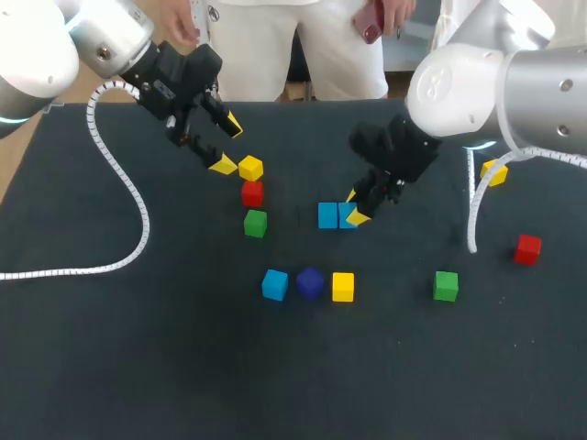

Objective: Place the blue cubes, place green cubes on the blue cubes, place the yellow cubes on the green cubes, then place the red cubes on the yellow cubes, and place purple cube on the red cubes.

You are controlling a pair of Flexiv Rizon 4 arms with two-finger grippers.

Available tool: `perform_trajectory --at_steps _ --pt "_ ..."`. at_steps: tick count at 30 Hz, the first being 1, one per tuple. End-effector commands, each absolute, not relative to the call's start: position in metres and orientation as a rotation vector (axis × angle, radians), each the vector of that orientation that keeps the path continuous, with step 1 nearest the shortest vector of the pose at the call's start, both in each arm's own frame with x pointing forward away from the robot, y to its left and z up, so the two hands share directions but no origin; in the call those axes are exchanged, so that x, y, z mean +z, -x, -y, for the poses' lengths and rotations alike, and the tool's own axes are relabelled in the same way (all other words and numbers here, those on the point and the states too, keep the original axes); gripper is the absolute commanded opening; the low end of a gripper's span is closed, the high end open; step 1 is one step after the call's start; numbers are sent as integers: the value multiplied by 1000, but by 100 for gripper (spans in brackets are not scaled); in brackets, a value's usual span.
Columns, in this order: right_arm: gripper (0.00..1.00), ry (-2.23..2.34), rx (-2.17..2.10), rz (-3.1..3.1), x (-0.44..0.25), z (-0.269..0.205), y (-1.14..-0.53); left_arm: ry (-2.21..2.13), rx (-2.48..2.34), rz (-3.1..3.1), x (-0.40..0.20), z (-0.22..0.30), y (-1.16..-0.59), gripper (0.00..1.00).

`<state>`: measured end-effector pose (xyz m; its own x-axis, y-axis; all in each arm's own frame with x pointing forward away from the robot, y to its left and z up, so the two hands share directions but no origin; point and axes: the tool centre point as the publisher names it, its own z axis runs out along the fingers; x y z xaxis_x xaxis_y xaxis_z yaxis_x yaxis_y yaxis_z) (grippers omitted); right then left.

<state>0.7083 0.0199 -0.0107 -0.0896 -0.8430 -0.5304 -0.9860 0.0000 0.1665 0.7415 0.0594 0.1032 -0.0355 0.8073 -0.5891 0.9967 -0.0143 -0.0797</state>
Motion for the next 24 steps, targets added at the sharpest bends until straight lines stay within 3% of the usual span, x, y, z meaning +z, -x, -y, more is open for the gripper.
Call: perform_trajectory --at_steps 1,24 --pt "0 1905 729 -2003 -11 -21 -707 -1876 -694 -1898 103 -60 -741 100" --pt "0 1917 700 -2021 -12 -20 -705 -1876 -694 -1898 103 -60 -741 100"
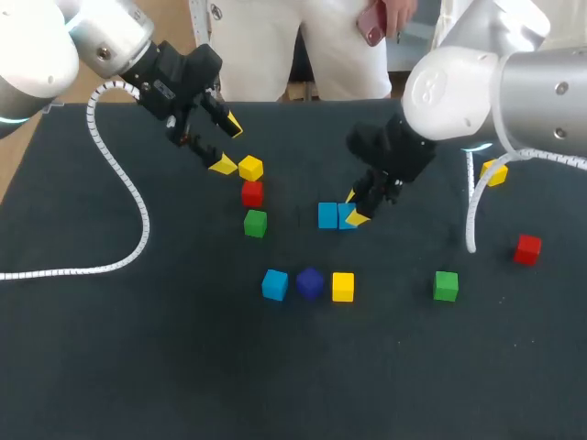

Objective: Place the blue cubes, place green cubes on the blue cubes, place the yellow cubes on the green cubes, then place the red cubes on the yellow cubes, and place purple cube on the red cubes.

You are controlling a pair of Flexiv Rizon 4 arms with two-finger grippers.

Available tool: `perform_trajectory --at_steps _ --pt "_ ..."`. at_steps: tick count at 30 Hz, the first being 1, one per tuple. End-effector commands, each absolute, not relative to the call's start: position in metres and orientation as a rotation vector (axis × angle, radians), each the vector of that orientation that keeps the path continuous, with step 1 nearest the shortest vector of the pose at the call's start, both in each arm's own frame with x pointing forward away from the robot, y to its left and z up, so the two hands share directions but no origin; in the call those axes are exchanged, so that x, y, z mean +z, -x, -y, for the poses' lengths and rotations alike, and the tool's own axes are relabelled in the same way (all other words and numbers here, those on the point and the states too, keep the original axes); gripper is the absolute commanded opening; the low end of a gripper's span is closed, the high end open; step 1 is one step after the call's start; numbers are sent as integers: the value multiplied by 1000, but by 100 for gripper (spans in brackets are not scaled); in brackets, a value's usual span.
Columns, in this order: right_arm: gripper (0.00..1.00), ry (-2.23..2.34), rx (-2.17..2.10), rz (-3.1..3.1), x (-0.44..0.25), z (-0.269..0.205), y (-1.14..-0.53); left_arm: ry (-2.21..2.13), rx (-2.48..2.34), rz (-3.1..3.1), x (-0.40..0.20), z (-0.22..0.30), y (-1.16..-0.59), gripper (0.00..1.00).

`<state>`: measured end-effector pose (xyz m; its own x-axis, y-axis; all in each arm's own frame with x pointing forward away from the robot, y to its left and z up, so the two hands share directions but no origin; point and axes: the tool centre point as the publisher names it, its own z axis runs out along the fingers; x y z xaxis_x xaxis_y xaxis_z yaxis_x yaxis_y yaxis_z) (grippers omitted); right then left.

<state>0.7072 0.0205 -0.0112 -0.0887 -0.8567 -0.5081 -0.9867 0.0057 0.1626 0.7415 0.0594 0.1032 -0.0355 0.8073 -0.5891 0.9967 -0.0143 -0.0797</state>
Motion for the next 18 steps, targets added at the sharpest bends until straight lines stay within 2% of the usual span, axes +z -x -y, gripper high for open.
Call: perform_trajectory --at_steps 1,18 --pt "0 1916 700 -2021 -12 -20 -705 -1876 -694 -1898 103 -60 -741 100" --pt "0 1877 658 -2036 -15 -18 -702 -1876 -694 -1898 103 -60 -741 100"
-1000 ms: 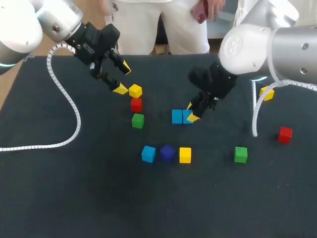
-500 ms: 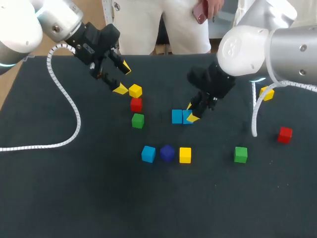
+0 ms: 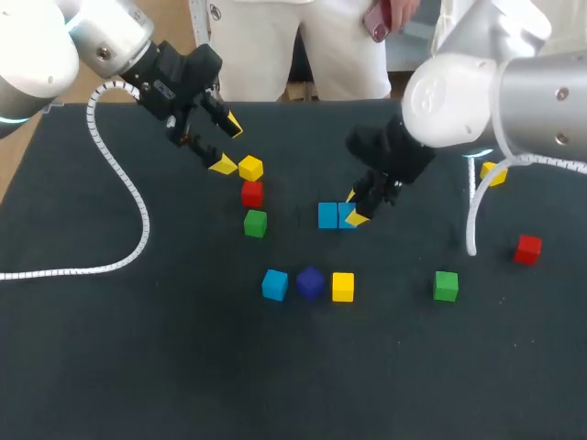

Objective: Place the blue cubes, place green cubes on the blue cubes, place the yellow cubes on the green cubes, then place the red cubes on the yellow cubes, and place purple cube on the red cubes.

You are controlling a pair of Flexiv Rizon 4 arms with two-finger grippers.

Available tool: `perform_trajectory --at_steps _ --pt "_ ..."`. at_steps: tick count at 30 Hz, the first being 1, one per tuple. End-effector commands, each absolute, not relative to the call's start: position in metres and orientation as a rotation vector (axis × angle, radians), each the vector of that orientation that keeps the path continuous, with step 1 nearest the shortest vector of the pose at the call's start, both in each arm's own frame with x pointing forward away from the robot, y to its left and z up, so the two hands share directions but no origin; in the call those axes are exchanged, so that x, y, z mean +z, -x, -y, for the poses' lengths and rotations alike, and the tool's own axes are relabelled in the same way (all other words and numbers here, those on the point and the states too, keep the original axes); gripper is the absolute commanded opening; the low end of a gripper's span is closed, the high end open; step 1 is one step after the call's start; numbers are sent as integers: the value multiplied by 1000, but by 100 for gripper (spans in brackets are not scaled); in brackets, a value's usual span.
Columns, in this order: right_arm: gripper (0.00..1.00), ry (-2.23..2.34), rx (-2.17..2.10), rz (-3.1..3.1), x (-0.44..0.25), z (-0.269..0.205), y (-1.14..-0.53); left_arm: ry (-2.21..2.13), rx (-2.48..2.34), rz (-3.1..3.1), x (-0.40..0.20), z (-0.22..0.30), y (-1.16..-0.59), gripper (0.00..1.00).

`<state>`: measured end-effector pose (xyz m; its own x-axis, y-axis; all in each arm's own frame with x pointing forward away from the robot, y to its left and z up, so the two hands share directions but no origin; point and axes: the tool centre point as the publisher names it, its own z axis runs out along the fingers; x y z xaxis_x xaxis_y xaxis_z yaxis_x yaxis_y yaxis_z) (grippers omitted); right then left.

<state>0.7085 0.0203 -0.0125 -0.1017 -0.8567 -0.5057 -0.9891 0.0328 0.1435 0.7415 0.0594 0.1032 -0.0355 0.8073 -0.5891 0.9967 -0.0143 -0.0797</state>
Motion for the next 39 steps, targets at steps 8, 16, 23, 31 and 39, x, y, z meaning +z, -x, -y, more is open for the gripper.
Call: perform_trajectory --at_steps 8,16,23,31,39 --pt "0 1858 652 -2031 -14 -17 -700 -1876 -694 -1898 103 -60 -741 100" --pt "0 1846 657 -2015 -11 -17 -703 -1876 -694 -1898 103 -60 -741 100" --pt "0 1847 655 -2003 -8 -18 -706 -1876 -694 -1898 103 -60 -741 100" --pt "0 1849 651 -1992 -7 -20 -708 -1876 -694 -1898 103 -60 -741 100" --pt "0 1852 655 -1996 -9 -21 -706 -1876 -694 -1898 103 -60 -741 100"
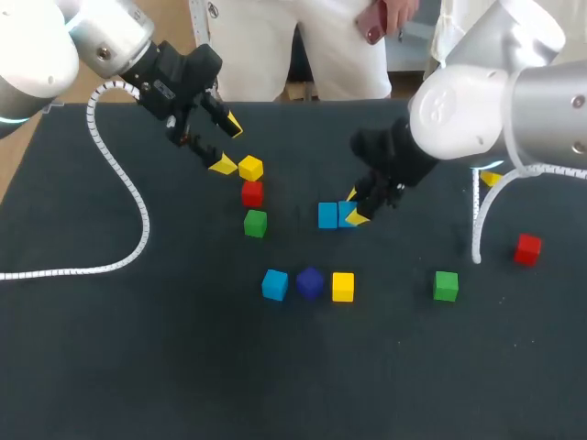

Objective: Place the blue cubes, place green cubes on the blue cubes, place the yellow cubes on the green cubes, then place the red cubes on the yellow cubes, and place purple cube on the red cubes.

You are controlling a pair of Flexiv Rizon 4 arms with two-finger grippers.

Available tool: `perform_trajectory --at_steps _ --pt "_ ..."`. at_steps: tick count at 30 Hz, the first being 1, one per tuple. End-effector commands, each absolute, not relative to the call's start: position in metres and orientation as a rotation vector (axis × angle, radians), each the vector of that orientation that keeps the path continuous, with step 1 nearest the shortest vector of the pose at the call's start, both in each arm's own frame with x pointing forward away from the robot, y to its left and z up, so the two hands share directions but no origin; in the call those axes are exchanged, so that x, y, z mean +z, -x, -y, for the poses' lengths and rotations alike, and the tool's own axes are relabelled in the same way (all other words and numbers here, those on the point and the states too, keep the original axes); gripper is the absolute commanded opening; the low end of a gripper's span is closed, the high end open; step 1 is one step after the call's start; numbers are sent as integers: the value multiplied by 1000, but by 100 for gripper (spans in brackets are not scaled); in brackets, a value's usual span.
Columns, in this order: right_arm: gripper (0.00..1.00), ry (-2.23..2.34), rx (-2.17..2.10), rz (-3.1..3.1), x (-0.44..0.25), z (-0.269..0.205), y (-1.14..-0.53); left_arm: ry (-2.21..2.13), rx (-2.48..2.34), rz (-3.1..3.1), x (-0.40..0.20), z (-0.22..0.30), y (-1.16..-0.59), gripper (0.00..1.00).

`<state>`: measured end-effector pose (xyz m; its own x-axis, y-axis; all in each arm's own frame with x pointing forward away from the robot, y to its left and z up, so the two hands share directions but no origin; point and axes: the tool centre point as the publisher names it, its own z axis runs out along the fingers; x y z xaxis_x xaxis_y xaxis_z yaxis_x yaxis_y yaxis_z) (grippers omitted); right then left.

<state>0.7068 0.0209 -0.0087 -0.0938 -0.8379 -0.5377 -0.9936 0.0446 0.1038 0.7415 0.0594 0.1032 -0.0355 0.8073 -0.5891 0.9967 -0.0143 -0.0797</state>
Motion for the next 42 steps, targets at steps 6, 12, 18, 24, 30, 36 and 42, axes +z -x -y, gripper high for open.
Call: perform_trajectory --at_steps 6,12,18,24,30,36,42 --pt "0 1858 651 -1996 -9 -21 -706 -1876 -694 -1898 103 -60 -741 100" --pt "0 1868 643 -1999 -9 -23 -705 -1876 -694 -1898 103 -60 -741 100" --pt "0 1872 642 -2001 -9 -23 -704 -1876 -694 -1898 103 -60 -741 100" --pt "0 1873 638 -2002 -9 -22 -706 -1876 -694 -1898 103 -60 -741 100" --pt "0 1877 637 -2001 -9 -21 -706 -1876 -694 -1898 103 -60 -741 100" --pt "0 1880 641 -1998 -9 -22 -707 -1876 -694 -1898 103 -60 -741 100" --pt "0 1883 643 -1997 -9 -23 -707 -1876 -694 -1898 103 -60 -741 100"
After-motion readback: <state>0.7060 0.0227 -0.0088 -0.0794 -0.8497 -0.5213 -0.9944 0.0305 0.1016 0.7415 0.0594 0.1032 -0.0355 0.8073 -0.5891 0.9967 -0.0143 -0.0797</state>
